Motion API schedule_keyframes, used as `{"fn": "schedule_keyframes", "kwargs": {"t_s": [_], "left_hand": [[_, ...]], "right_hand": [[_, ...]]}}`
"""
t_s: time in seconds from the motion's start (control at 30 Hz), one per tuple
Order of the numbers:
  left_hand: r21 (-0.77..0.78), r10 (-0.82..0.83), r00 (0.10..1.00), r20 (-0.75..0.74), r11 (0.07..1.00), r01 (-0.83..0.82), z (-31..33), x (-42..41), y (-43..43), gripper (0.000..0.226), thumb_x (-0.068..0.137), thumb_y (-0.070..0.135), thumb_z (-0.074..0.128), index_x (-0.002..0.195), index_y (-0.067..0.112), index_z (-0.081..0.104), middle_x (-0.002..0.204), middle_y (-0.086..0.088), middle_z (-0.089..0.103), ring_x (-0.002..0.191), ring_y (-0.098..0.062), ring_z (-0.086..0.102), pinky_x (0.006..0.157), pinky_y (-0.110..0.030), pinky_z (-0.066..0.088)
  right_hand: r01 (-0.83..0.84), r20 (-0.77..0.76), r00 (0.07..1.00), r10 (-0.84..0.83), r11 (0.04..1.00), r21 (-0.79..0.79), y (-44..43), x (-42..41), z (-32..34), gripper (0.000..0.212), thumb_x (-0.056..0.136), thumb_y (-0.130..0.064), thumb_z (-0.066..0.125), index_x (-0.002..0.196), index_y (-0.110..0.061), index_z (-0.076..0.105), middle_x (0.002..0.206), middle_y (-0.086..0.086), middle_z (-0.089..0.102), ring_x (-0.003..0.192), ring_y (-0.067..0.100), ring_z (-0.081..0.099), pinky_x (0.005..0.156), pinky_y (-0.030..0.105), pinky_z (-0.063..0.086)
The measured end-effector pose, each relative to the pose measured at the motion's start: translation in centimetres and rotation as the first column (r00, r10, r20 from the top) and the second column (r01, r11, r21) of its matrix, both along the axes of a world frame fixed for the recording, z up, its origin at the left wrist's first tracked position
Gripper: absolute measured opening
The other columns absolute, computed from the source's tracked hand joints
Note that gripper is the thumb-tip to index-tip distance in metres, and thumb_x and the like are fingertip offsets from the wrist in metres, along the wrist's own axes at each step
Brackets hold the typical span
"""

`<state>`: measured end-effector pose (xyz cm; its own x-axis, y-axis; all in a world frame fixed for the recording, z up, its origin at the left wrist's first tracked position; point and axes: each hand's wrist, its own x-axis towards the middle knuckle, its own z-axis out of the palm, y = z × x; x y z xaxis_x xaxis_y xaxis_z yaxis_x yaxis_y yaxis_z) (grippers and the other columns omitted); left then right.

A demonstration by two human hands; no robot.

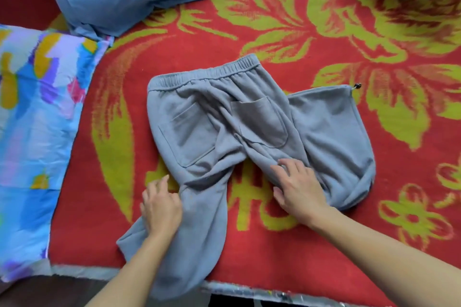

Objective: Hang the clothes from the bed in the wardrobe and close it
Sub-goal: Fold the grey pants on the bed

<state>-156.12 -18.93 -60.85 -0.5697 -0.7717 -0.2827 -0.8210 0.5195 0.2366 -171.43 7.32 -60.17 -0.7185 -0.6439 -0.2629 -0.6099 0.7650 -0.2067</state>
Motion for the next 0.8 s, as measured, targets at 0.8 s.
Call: {"fn": "schedule_keyframes", "kwargs": {"t_s": [0.8], "left_hand": [[0.466,-0.491,0.816,-0.305,0.67,0.577,6.6,18.9,18.2,0.027,0.086,0.026,0.054,0.111,0.023,0.065,0.11,0.005,0.064,0.107,-0.017,0.053,0.094,-0.031,0.042]], "right_hand": [[0.211,0.059,0.961,-0.268,0.86,0.465,8.7,12.6,1.9,0.024,0.084,-0.02,0.05,0.098,-0.028,0.068,0.106,0.001,0.068,0.101,0.025,0.063,0.073,0.029,0.046]]}}
